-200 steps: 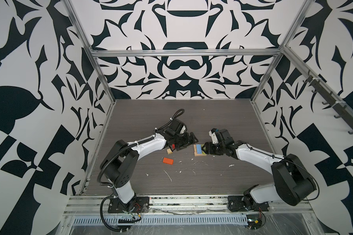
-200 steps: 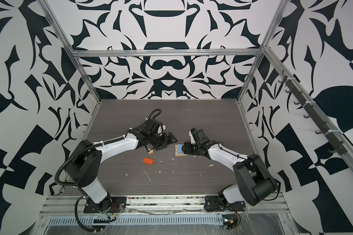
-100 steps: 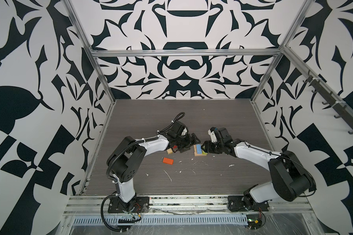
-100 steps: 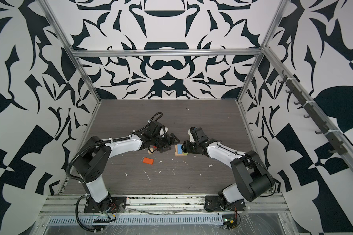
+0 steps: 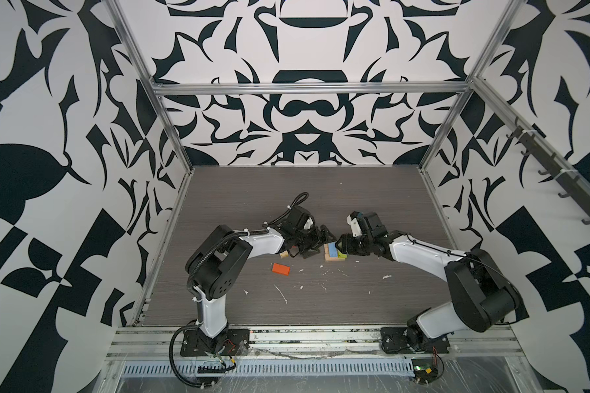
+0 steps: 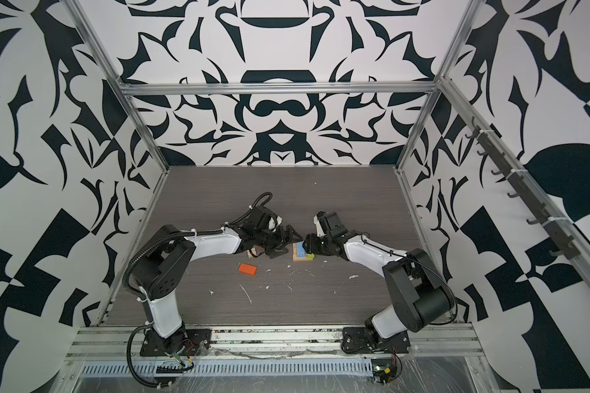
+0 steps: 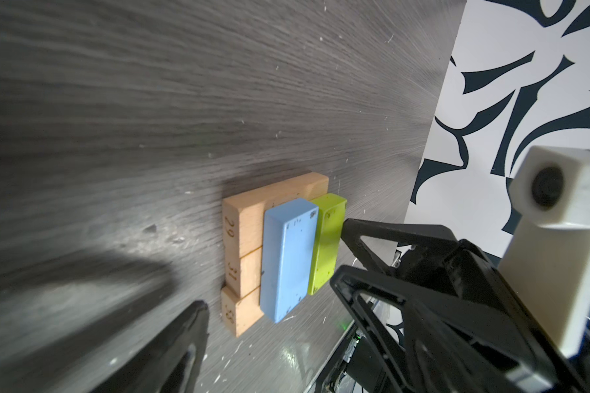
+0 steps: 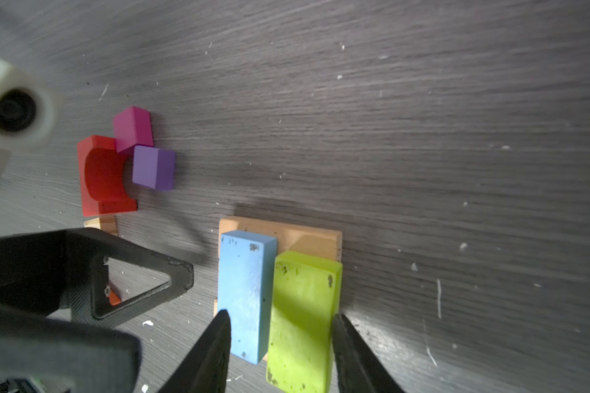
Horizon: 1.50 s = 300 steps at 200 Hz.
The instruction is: Build the wood block tower
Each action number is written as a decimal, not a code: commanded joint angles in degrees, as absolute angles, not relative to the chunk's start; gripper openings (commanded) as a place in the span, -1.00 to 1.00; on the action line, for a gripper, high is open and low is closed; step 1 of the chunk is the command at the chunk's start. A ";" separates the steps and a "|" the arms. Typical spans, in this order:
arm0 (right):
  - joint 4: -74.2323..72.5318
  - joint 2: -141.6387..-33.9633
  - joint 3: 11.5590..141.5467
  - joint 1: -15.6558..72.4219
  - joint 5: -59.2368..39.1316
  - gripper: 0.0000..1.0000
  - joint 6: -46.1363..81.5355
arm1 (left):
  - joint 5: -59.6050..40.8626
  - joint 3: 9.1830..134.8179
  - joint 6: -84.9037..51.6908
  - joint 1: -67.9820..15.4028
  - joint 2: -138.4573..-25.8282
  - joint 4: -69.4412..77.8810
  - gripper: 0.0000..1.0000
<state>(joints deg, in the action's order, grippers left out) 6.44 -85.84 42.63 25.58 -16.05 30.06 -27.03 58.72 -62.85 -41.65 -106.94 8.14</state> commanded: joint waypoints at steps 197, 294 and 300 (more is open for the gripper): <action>7.30 -82.37 42.19 25.35 -16.17 0.05 31.12 | -28.60 56.77 -65.57 -41.84 -109.29 13.18 0.83; 6.00 -82.70 40.16 25.37 -17.39 0.05 31.71 | -28.60 56.95 -65.78 -41.84 -109.51 13.52 0.82; 5.67 -82.93 40.09 25.38 -17.64 0.05 31.93 | -28.61 56.92 -65.83 -41.90 -109.54 13.51 0.82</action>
<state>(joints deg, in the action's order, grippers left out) 6.61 -82.61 40.47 25.56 -16.97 31.38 -28.14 57.56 -65.14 -41.65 -108.51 12.62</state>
